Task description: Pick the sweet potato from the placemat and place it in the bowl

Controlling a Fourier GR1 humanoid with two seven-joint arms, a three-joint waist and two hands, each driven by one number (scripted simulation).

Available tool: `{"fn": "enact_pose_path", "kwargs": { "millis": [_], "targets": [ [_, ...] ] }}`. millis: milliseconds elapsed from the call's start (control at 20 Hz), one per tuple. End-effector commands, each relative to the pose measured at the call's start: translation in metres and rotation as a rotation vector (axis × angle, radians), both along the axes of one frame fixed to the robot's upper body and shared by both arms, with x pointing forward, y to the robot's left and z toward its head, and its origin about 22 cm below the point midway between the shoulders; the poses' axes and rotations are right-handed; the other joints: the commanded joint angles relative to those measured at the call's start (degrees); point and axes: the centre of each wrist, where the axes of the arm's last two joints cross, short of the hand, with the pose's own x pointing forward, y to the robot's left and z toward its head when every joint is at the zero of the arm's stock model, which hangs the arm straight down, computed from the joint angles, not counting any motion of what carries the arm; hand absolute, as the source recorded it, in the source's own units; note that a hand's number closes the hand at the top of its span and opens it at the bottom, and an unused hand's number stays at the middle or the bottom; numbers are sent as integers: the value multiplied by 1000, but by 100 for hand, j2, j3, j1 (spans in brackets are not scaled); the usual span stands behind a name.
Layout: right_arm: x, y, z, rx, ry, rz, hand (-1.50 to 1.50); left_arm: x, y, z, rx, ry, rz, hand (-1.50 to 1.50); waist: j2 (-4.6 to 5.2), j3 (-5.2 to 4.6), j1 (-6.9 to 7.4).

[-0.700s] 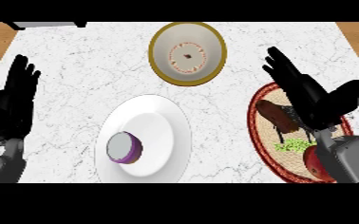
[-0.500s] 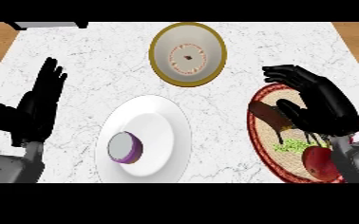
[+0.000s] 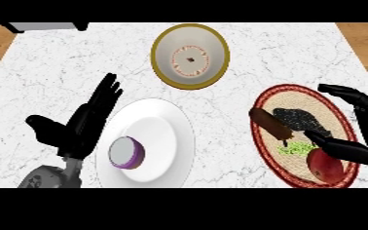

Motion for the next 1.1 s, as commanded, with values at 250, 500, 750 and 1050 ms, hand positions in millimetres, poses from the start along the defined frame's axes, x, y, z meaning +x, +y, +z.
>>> {"fn": "enact_pose_path", "kwargs": {
  "millis": [250,500,750,1050],
  "targets": [
    [-48,-38,24,-528,-137,-39,-150,-3,0,-12,-15,9,-55,0,-42,-47,-4],
    [-65,-17,51,-670,23,-161,-150,12,-7,-2,-14,3,-53,0,-21,-48,65],
    [-70,11,72,-792,196,-182,-150,-5,-15,-16,-27,8,-84,0,-7,-37,264],
    [-55,49,86,-849,343,-190,-150,17,-22,-10,-12,18,-109,0,27,-29,354]
  ]
}}
